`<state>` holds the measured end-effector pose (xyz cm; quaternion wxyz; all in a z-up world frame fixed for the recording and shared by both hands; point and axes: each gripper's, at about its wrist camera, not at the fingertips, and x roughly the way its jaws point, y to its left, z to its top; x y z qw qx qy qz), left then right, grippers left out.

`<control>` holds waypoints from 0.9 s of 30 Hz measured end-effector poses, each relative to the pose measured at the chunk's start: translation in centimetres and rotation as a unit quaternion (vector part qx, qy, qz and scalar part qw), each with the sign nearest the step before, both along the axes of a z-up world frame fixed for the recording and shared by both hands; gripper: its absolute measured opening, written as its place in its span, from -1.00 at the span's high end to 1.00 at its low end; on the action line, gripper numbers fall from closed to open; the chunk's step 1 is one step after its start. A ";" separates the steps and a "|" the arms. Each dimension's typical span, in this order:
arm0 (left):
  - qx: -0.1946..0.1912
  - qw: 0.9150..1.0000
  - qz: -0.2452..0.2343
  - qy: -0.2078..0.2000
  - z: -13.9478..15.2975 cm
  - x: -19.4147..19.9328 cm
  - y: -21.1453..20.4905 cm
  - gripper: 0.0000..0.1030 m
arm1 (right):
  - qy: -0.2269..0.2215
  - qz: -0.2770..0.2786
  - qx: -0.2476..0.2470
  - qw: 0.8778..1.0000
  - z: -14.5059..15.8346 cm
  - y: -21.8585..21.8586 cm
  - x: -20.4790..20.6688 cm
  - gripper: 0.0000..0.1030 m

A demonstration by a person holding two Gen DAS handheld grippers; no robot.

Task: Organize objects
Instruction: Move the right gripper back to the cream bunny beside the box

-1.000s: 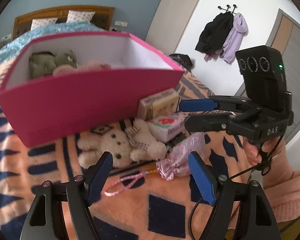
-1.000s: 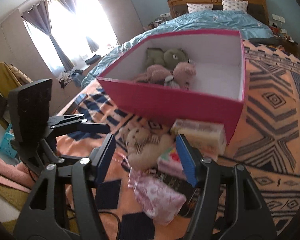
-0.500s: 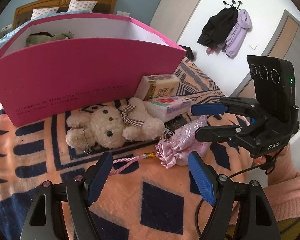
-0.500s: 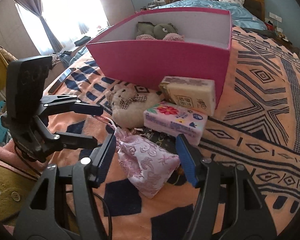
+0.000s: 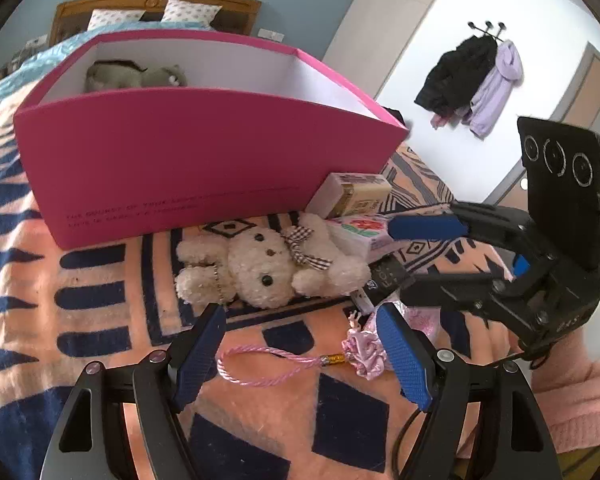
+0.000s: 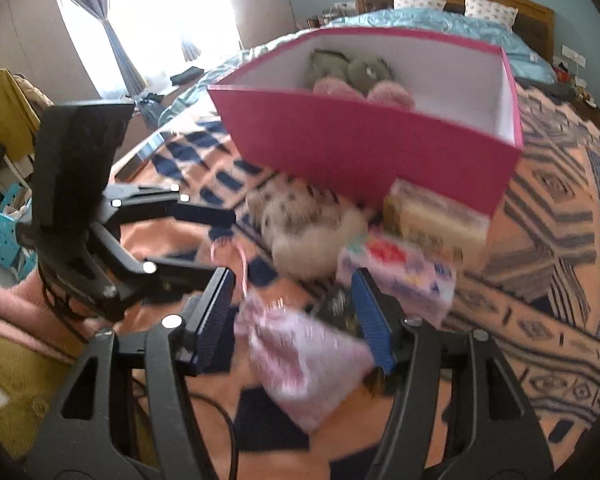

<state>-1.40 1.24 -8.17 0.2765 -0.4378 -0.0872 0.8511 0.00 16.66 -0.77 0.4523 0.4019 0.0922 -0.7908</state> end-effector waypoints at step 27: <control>0.025 0.998 0.040 -0.031 -1.5 -2.0 -3.2 -0.50 | -0.149 0.014 -0.026 0.988 -3.0 -5.1 -4.6 -0.24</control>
